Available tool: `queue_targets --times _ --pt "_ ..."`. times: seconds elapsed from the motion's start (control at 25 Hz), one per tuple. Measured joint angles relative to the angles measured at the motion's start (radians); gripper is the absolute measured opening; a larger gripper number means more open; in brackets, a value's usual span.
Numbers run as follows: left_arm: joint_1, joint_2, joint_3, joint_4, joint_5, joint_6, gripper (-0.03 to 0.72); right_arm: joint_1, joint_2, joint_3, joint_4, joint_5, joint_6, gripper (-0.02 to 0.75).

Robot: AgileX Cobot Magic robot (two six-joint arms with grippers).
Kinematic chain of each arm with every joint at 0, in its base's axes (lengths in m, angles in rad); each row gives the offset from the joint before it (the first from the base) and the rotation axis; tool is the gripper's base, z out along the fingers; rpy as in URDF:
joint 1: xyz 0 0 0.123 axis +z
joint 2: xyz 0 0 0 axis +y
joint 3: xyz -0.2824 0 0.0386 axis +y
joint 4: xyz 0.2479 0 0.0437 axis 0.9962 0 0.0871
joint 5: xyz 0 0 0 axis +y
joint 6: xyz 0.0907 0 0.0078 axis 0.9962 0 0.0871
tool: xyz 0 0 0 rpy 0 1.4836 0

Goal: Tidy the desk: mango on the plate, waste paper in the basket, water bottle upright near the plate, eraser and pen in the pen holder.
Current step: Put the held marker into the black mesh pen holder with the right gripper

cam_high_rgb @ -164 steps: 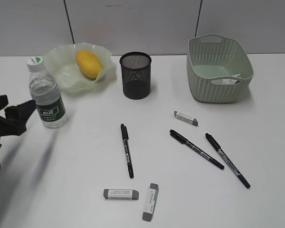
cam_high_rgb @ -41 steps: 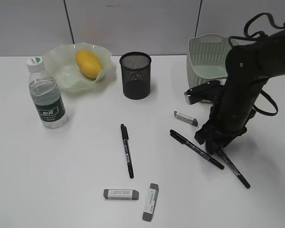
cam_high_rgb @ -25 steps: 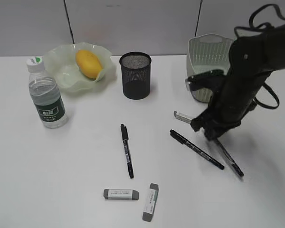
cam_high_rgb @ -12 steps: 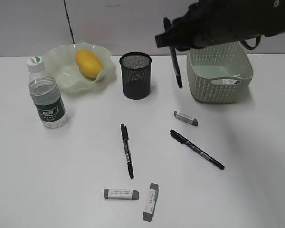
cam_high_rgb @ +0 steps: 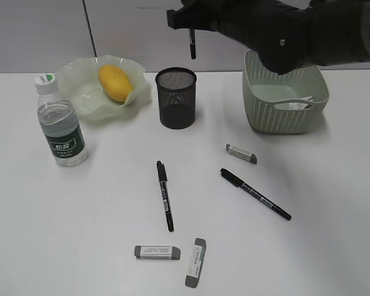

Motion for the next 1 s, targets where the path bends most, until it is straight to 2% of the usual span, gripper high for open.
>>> queue_targets --times 0.12,0.28,1.0 --pt "0.000 0.000 0.000 0.000 0.000 0.000 0.515 0.000 0.066 -0.057 -0.053 -0.052 0.079 0.142" --pt "0.000 0.000 0.000 0.000 0.000 0.000 0.515 0.000 0.141 -0.110 -0.060 -0.087 0.155 0.142" --pt "0.000 0.000 0.000 0.000 0.000 0.000 0.515 0.000 0.306 -0.129 -0.044 -0.128 0.138 0.142"
